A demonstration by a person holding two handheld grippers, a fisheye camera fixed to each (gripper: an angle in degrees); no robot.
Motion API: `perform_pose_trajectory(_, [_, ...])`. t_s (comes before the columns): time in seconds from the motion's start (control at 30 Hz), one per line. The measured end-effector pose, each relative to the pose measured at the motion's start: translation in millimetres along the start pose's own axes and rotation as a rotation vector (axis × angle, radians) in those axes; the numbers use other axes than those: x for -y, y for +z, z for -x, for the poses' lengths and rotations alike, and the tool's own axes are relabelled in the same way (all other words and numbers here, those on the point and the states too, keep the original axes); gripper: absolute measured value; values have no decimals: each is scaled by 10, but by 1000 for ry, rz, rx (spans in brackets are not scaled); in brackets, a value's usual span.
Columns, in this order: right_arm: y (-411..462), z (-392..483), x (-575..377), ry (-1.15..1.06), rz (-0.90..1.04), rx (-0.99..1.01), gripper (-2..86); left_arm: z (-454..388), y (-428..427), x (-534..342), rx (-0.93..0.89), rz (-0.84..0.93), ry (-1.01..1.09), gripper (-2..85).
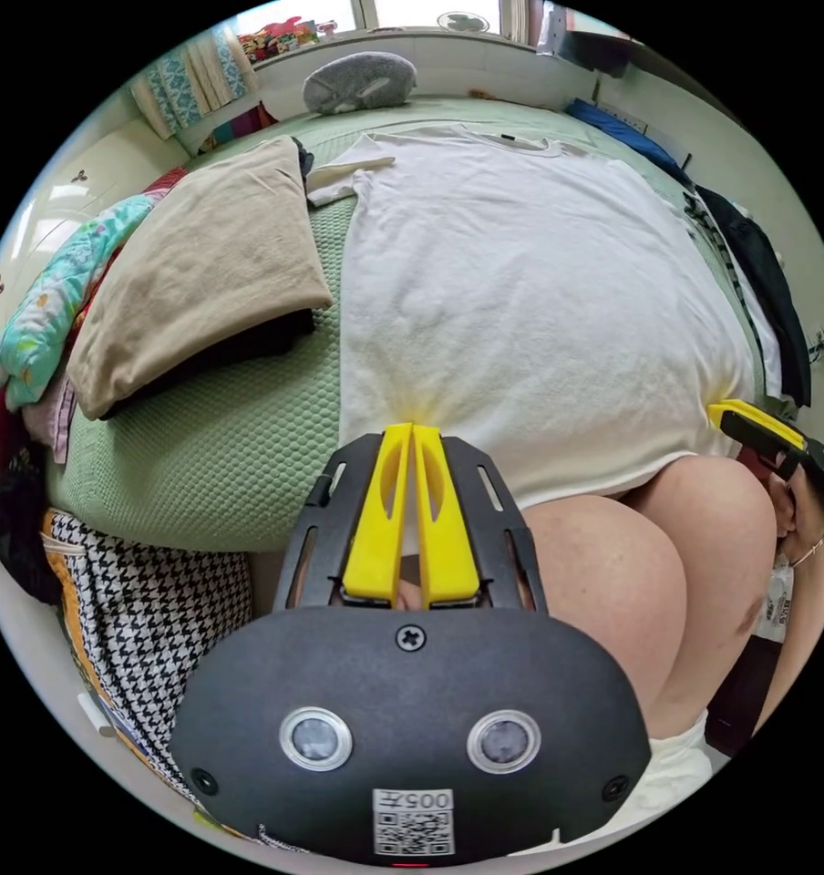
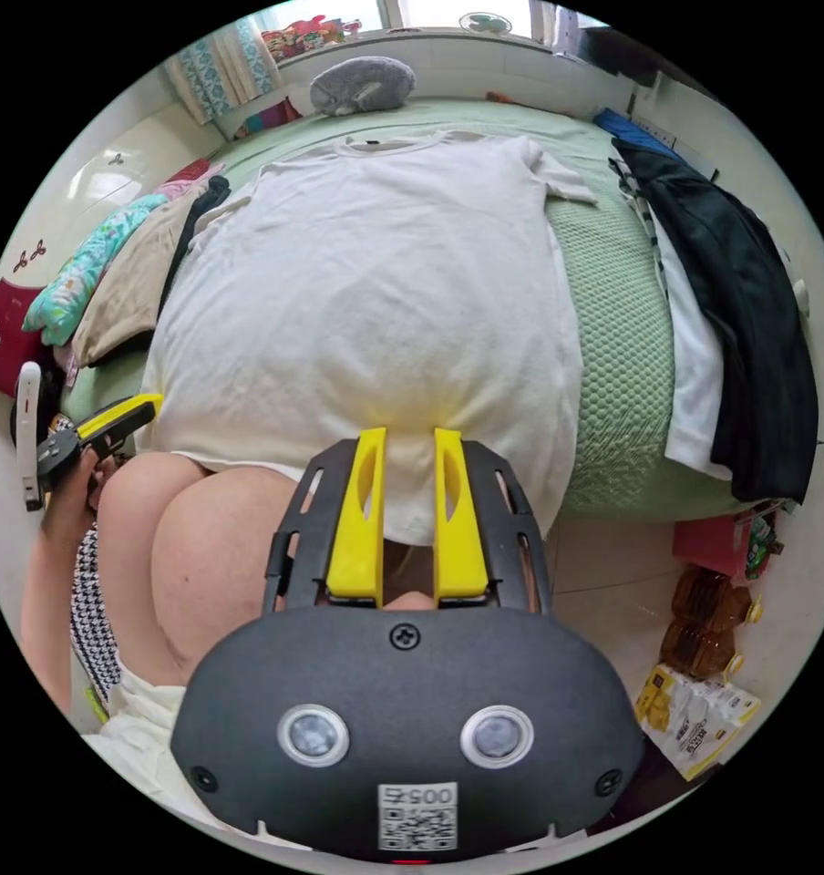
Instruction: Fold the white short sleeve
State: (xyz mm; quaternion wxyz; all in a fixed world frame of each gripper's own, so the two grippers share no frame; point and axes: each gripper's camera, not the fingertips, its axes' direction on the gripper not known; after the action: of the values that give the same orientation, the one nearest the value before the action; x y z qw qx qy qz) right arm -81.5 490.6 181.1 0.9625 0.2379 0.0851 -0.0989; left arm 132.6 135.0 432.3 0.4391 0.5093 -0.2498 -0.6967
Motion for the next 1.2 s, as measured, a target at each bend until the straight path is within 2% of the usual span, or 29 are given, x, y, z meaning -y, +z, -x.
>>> perform_pose_trajectory(0.23, [69, 30, 0, -45, 12, -21, 41, -73, -9, -82, 16, -4, 15, -1])
perform_pose_trajectory(0.57, [136, 75, -24, -12, 15, -20, 39, -1, -42, -193, -83, -9, -4, -3])
perform_pose_trajectory(0.9, [194, 216, -106, 2, -6, -63, 38, -318, -113, -277, 65, -5, 78, -3])
perform_pose_trajectory(1.2, [224, 286, -199, 18, -25, -63, 37, -344, -185, -346, 43, -4, 70, -3])
